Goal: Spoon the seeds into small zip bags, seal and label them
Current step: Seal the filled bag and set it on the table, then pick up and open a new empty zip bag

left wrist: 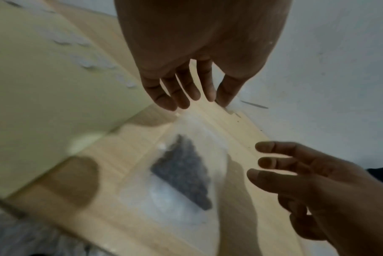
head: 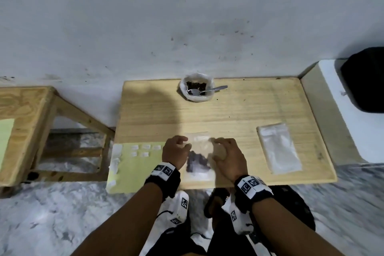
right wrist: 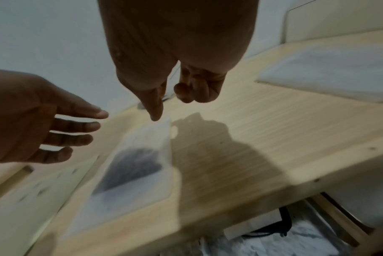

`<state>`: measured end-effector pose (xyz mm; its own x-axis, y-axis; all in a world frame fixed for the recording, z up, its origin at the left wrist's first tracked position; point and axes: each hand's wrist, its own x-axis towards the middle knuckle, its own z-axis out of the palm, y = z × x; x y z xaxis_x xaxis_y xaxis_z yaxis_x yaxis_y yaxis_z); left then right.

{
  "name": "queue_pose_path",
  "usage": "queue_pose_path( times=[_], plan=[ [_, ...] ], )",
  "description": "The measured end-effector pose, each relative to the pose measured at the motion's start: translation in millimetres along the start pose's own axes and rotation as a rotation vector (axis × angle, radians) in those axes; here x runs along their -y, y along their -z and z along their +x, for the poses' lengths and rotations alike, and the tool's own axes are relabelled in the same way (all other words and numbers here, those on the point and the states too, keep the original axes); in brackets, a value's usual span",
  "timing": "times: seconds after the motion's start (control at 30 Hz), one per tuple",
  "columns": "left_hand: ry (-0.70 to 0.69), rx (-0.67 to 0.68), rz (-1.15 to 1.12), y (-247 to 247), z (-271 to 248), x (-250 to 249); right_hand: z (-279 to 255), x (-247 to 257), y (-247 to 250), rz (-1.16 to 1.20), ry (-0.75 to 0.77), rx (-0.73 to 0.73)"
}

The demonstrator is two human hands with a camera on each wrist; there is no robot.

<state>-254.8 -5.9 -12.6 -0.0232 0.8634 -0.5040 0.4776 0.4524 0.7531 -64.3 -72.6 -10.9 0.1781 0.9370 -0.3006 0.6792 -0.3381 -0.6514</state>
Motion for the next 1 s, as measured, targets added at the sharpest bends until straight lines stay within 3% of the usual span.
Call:
queue_pose_path(
  times=[0.07,0.2,0.33,0.43,0.77,1.0],
  plan=[
    [-0.036,0.013,-0.087,-12,-5,-17,-3,-13,16,0.055,-0.057,-0.054],
    [-0.026,0.251,-0.126,-55,-12,-59,-7,-56,61,0.13,-0.214,-0.163],
    [0.077,0.454,-0.07,-112,-15,-85,-5,-99,109,0.117,-0.354,-0.237],
    [0.18,0.534,-0.082,-157,-19,-104,2,-134,136,0.098,-0.447,-0.241],
    [0.323,0.421,-0.086,-243,-11,-125,30,-178,162,0.01,-0.532,-0.019],
    [0.365,0.37,-0.092,-252,-5,-120,29,-185,167,0.08,-0.545,-0.194]
  ],
)
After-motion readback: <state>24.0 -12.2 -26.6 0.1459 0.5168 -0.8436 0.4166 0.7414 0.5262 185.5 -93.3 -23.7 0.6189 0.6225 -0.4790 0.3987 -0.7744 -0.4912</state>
